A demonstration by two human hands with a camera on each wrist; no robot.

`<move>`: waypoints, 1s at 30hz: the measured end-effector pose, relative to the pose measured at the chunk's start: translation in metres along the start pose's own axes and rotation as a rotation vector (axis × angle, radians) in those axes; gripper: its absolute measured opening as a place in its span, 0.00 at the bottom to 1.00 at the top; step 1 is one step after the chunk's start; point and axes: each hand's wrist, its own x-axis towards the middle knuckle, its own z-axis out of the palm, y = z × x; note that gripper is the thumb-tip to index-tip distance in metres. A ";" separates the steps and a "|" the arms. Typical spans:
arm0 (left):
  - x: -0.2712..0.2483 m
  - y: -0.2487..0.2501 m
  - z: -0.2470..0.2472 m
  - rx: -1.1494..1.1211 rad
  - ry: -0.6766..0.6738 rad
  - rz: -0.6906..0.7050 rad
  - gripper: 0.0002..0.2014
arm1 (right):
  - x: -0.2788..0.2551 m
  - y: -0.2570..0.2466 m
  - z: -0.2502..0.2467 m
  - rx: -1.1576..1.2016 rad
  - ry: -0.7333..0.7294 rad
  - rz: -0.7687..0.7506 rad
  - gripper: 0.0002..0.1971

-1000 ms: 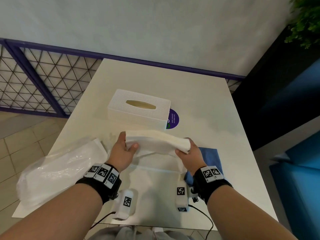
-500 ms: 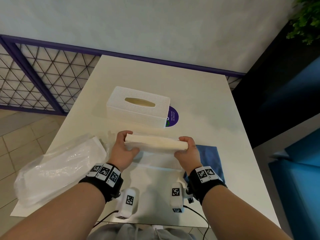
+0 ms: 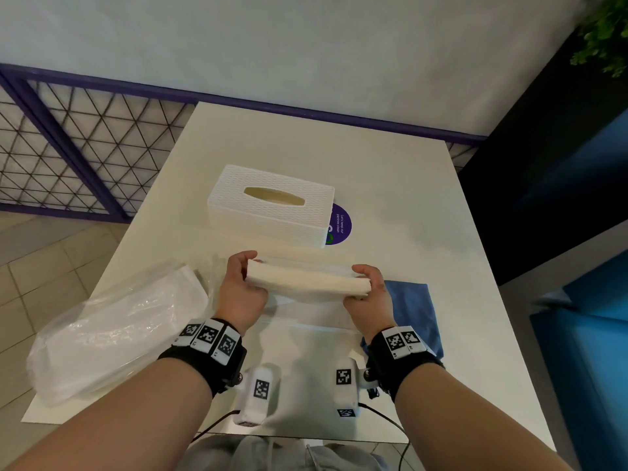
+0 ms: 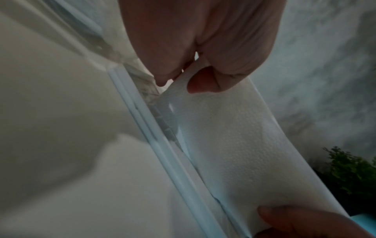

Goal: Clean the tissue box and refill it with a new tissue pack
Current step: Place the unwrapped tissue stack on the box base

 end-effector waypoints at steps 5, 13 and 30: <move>0.001 0.000 -0.012 0.290 -0.008 0.081 0.32 | 0.002 0.000 0.000 -0.014 -0.003 0.011 0.24; -0.005 0.011 -0.027 0.432 0.048 0.167 0.26 | 0.007 -0.007 -0.003 -0.051 -0.014 0.028 0.23; -0.001 0.014 -0.020 0.380 -0.190 0.002 0.40 | 0.012 -0.017 -0.005 0.016 -0.061 0.085 0.20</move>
